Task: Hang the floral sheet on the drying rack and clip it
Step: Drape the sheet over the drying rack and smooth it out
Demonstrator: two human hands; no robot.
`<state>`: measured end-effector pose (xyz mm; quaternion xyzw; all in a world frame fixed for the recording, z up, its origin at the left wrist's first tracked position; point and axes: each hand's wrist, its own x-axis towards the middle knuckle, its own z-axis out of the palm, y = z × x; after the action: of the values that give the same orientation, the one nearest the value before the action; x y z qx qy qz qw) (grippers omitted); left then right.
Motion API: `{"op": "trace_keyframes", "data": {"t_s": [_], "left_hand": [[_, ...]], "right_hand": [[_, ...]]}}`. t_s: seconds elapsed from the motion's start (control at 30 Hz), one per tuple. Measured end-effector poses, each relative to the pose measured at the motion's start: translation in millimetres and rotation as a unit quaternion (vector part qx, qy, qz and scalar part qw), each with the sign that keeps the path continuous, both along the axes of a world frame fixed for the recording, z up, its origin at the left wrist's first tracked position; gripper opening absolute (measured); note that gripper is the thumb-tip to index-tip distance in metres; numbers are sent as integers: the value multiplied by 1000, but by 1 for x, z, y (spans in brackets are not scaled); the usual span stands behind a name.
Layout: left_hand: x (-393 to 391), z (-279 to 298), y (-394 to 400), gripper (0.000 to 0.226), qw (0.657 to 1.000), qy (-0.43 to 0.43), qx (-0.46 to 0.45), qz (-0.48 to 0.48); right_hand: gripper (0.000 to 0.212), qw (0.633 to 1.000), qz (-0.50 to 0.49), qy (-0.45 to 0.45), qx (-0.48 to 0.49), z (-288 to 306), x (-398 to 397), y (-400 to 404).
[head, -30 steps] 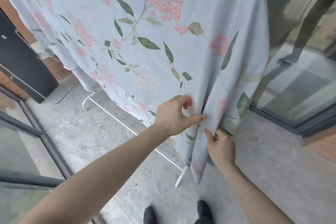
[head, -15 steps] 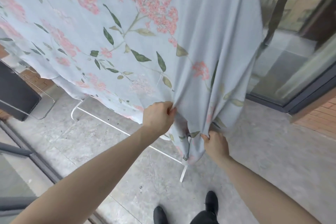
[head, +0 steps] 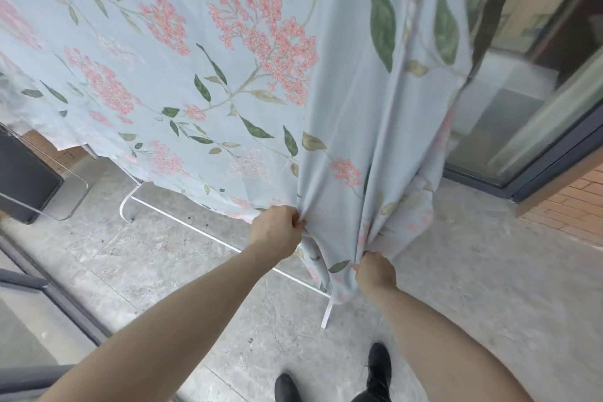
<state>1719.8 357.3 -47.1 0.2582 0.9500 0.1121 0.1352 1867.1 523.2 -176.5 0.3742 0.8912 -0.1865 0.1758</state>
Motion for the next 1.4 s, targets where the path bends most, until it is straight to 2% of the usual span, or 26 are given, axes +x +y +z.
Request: {"op": "trace_keyframes", "data": {"t_s": [0.1, 0.2, 0.27, 0.4, 0.47, 0.53, 0.6, 0.63, 0.7, 0.77, 0.83, 0.9, 0.97, 1.03, 1.13, 1.2, 1.27, 1.33, 1.4], "left_hand": [[-4, 1, 4, 35, 1000, -19, -19, 0], [-9, 4, 1, 21, 998, -13, -55, -17], [-9, 2, 3, 21, 996, -13, -85, -33], [-13, 8, -5, 22, 997, -44, -64, -29], [-23, 17, -19, 35, 997, -67, -22, -21], [-30, 36, -42, 47, 996, -82, 13, -25], [-40, 59, -65, 43, 996, -70, 48, -27], [-47, 74, -76, 39, 996, -56, 70, -20], [-59, 108, -94, 33, 992, -17, 129, 2], [-69, 149, -101, 30, 980, 34, 197, 13], [-74, 194, -95, 31, 960, 90, 265, 1], [-76, 238, -80, 36, 932, 152, 328, -28], [-81, 270, -66, 41, 910, 201, 357, -56], [-90, 297, -52, 41, 901, 239, 354, -77], [-106, 331, -35, 36, 916, 258, 298, -68], [-115, 340, -28, 38, 945, 200, 257, -31], [-115, 344, -24, 55, 965, 102, 241, 28], [-109, 354, -15, 69, 943, 7, 319, 97], [-98, 372, -1, 72, 886, -45, 428, 170]], "right_hand": [[37, 1000, 10, -22, -3, 0, -1, -5], [37, 999, 9, -39, -2, 0, 3, -9], [37, 998, 10, -56, -5, -3, 7, -11], [35, 999, 1, -38, -27, 7, 12, -16], [37, 998, -24, 4, -61, 25, 14, -9], [37, 991, -49, 91, -83, 53, 18, 0], [27, 975, -60, 197, -88, 90, 25, 9], [20, 961, -63, 254, -86, 110, 29, 12], [18, 922, -69, 373, -73, 156, 36, 13], [21, 868, -62, 491, -41, 211, 36, 11], [21, 798, -25, 602, 24, 271, 30, 9], [24, 731, 23, 676, 90, 327, 16, 13], [32, 702, 53, 698, 132, 365, -4, 24], [38, 704, 55, 693, 145, 393, -23, 38], [37, 764, 44, 640, 64, 424, -46, 64], [47, 803, 73, 590, 31, 430, -56, 78], [49, 805, 130, 579, 25, 435, -59, 89], [47, 799, 167, 577, 16, 440, -61, 99], [57, 792, 211, 573, 10, 452, -65, 112]]}}
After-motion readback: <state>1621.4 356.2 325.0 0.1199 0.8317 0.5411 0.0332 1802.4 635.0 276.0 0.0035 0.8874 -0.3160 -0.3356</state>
